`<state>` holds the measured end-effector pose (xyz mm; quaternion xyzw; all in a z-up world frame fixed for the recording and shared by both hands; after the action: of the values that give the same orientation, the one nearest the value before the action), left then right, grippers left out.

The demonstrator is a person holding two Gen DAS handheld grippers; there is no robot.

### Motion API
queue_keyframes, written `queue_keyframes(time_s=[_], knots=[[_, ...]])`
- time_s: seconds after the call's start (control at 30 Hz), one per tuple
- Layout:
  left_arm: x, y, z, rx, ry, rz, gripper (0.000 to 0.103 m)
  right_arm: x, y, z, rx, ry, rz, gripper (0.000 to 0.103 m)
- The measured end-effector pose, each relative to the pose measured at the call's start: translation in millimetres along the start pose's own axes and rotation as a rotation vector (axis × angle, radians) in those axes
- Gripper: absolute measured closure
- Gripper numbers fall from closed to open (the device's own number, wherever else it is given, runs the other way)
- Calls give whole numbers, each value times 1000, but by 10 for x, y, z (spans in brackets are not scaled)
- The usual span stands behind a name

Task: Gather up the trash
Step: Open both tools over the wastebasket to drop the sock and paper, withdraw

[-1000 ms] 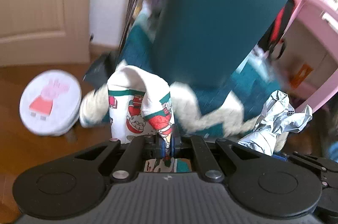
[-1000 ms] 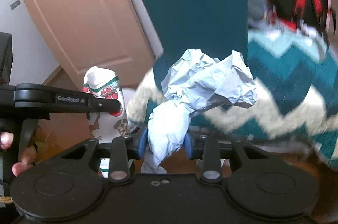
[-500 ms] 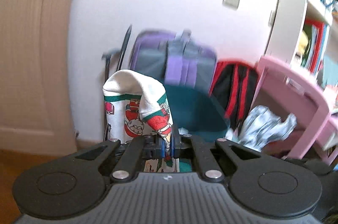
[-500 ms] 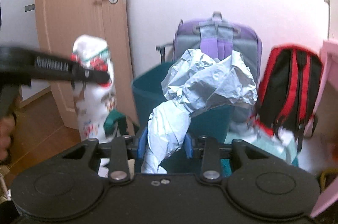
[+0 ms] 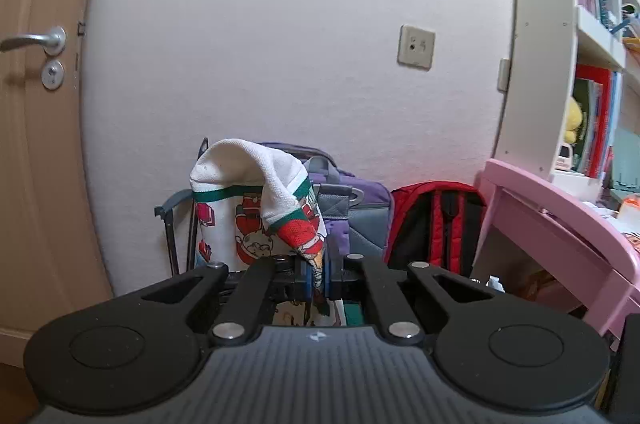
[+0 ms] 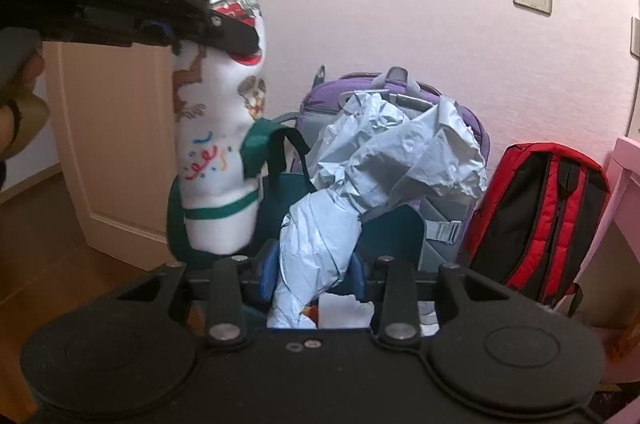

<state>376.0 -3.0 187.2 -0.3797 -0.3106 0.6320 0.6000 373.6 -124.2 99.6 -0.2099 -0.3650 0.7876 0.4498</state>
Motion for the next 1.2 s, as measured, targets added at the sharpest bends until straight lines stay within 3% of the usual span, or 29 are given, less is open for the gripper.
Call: queue_keyframes(time_s=[0.17,0.4,0.63,0.8,0.83,1.0,1.07,1.2], knots=[[67,52,-479,66,-1,11,98,-46,11,-301,55,-5,3,69],[239,408,-1036,205,-17,35,98,-56,34,-569,102,-19,31,68],[284,706,-1368,355,-18,8,98,-34,104,-688,138,-5,51,65],[293,804,-1441,413,-9,38,96,-27,127,-693,149,13,62,59],[291,823,-1437,420,-12,41,92,-27,136,-679,148,16,60,54],[255,884,-1373,435,-27,34,62,-37,127,-634,152,17,50,51],[239,883,-1292,419,-19,33,43,-20,139,-568,146,26,55,50],[192,844,-1114,387,-13,26,41,-7,143,-413,135,38,52,49]])
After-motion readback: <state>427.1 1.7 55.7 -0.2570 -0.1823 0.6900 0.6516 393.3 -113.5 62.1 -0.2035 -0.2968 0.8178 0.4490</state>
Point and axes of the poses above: each gripper's, at about its wrist camera, not at the fingertips, and z roughly against the way its jaws point, x to its left, y to its underside, the point moved 1 cm from there along -z, roughly the way its jaws point, and after that the axes turned 10 degrees about x, right-handed, at the moved point
